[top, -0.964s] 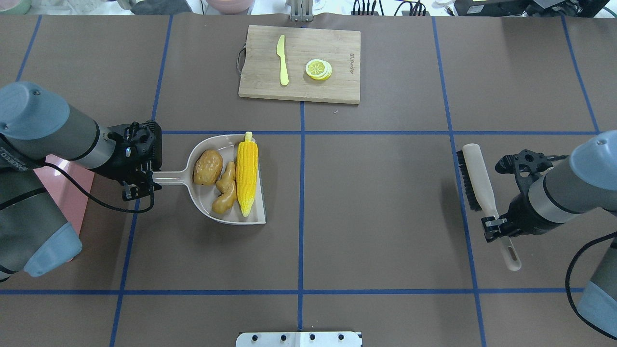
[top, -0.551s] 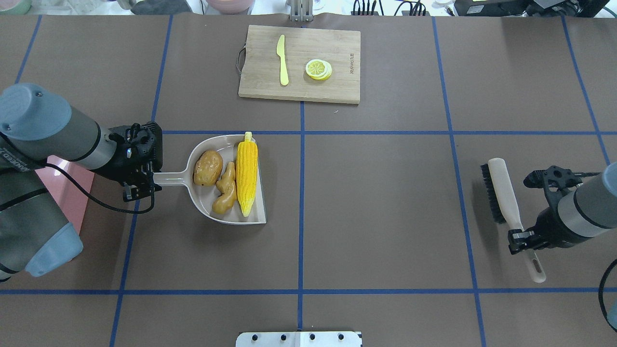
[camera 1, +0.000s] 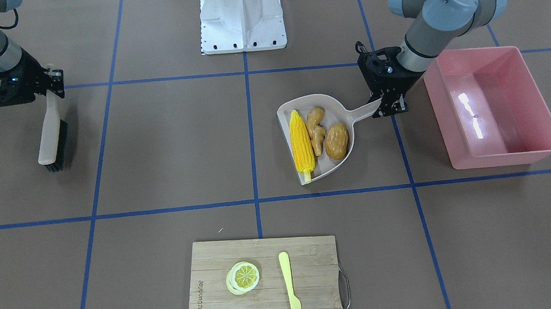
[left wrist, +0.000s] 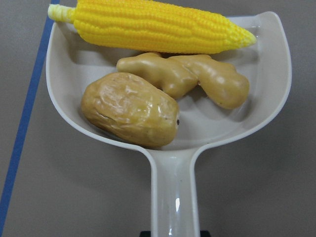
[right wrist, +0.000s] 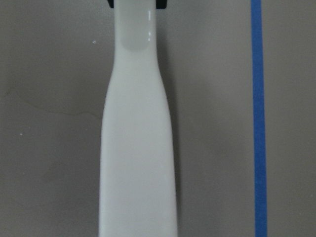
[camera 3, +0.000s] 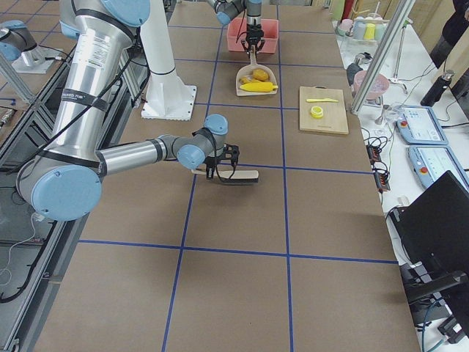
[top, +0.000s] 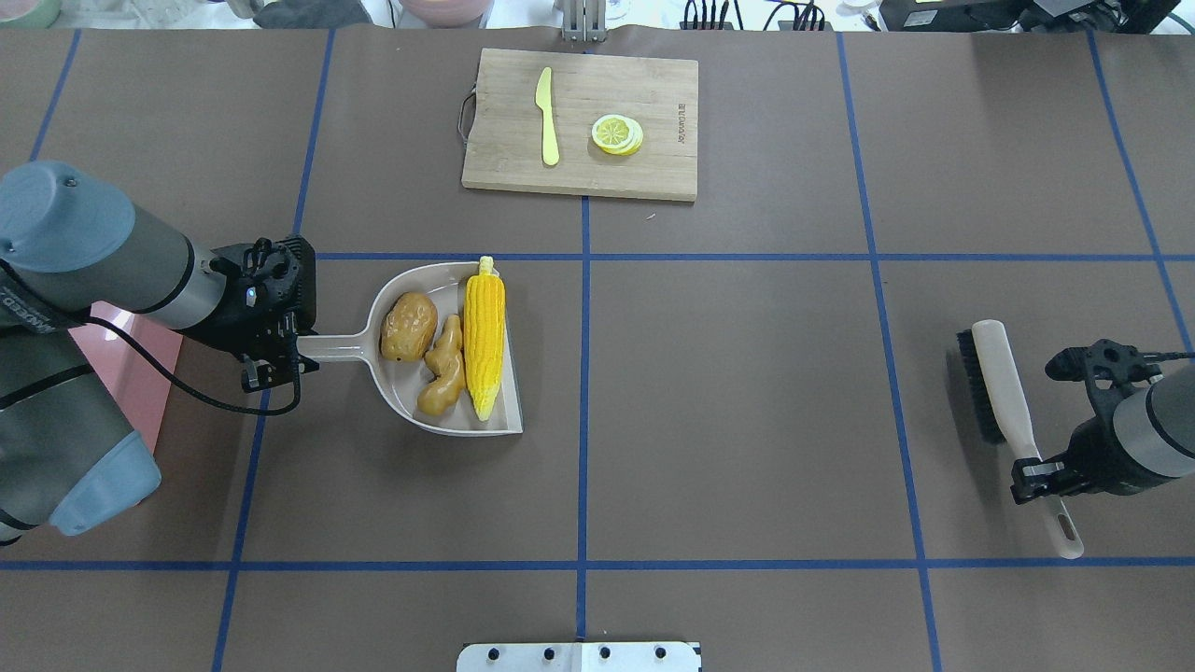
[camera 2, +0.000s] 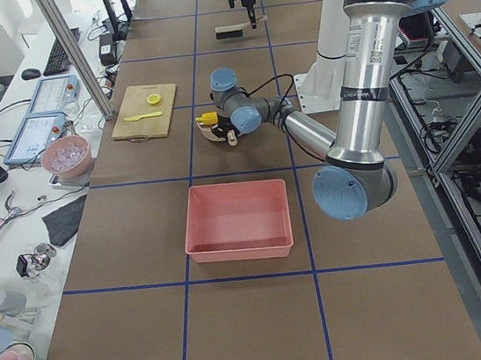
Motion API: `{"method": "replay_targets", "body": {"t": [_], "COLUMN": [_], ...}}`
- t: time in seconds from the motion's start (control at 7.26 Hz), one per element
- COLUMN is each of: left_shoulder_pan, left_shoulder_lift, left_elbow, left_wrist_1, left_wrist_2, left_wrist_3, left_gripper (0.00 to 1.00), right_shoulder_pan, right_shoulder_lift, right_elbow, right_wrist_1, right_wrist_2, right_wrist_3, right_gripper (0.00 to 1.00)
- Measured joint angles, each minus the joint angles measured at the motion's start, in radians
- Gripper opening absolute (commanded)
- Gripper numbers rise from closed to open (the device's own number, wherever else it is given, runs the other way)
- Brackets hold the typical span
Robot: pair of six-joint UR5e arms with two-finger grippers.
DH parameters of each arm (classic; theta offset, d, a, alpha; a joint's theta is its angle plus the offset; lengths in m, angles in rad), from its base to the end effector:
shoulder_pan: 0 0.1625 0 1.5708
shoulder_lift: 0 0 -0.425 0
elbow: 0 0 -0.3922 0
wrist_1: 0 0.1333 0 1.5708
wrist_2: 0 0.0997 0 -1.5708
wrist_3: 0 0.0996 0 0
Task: Sweep and dump trash into bin
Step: 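Lift the loaded dustpan with the left gripper toward the pink bin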
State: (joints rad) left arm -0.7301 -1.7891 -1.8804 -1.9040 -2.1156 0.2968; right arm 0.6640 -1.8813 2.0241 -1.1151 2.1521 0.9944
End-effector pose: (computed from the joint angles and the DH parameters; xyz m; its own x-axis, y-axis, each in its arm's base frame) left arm 0.3631 -0.4346 0.3597 0.1233 0.9872 -0.1011 -0.5454 0.1525 0.8242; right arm -0.2568 -0.3008 0.5240 0.6934 -0.0357 0.7196 0.1271 0.9892 -0.0733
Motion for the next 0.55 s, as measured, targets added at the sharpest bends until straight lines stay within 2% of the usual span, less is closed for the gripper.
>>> {"method": "replay_targets", "body": {"t": [0.55], "left_shoulder_pan": [0.001], "left_shoulder_lift": [0.001], "left_elbow": [0.031], "left_wrist_1": [-0.104], "left_wrist_2": [0.000], "left_wrist_3": [-0.005], "left_gripper": [0.00], "right_shoulder_pan": [-0.012], "right_shoulder_lift": [-0.001], "right_elbow": [-0.004], "right_wrist_1": [0.003], "right_wrist_2": [-0.002], "right_wrist_3": [0.010], "right_gripper": [0.00]}}
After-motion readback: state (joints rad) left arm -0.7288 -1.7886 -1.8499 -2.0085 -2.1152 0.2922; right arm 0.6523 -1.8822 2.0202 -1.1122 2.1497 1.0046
